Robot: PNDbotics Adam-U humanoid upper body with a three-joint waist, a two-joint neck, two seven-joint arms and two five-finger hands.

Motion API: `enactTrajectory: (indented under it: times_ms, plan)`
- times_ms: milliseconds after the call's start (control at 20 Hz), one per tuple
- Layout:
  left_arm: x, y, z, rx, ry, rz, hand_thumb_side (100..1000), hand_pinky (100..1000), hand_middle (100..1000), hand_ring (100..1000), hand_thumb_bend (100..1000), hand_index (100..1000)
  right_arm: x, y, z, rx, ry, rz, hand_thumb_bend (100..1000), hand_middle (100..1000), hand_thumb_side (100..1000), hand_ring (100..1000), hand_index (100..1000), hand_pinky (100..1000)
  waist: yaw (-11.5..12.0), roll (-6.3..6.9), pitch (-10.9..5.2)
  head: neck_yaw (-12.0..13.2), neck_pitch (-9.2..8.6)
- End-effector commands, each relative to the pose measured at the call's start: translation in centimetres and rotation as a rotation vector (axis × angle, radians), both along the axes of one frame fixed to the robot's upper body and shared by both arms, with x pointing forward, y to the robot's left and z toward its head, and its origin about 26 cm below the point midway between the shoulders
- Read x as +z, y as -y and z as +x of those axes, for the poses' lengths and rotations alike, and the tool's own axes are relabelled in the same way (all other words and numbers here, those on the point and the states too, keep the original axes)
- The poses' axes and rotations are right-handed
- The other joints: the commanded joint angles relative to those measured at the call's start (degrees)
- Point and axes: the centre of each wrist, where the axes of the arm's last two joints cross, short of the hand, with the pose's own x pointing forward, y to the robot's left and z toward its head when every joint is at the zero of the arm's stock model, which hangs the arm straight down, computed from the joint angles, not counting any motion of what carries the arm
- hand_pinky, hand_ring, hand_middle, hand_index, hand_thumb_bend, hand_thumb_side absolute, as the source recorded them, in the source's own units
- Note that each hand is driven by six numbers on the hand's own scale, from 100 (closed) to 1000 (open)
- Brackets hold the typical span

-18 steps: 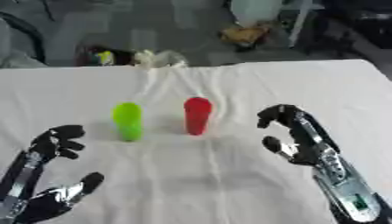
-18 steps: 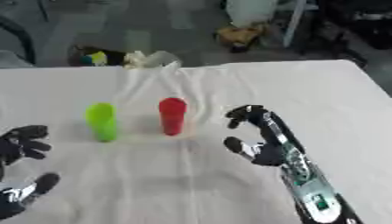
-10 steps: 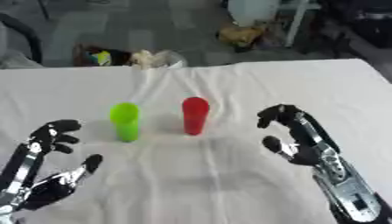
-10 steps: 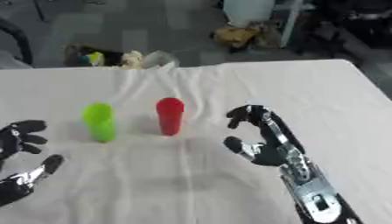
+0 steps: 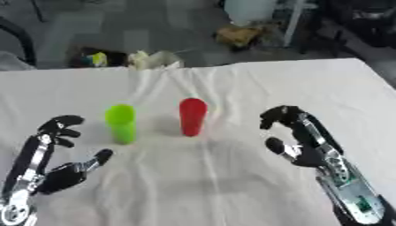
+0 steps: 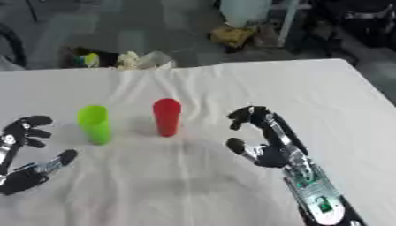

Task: Pour the contents of one cup into another cup.

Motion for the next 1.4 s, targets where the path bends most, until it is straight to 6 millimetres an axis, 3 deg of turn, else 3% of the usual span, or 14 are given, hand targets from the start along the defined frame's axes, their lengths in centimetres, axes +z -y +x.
enactTrajectory:
  times_ms: [50,550,1000,1400]
  plan:
    - [0.4,-0.1,0.9,0.029,0.016,0.032,531,620,804,700,725,814,0.9,0.1,0.2,0.008,0.025,-0.007,650,446,625,566,677,701,-0.3,0.07,-0.67,0.2,-0.23]
    - [0.1,1.2,2.9,0.027,0.020,0.052,529,619,803,701,708,814,0.8,-0.2,0.2,0.023,0.020,-0.007,647,442,626,565,676,701,-1.2,0.26,-0.47,0.5,-0.31]
    - [0.3,1.3,4.0,0.050,0.031,0.048,530,616,798,703,690,812,0.7,-0.3,0.2,0.031,0.017,-0.005,645,439,625,565,676,701,-1.9,0.02,-0.30,0.7,-0.47]
    - [0.1,0.9,5.1,0.054,0.017,0.057,545,612,790,697,729,810,0.7,-0.5,0.3,0.040,0.017,-0.005,645,437,625,565,676,701,-2.5,-0.34,-0.05,0.8,-0.64]
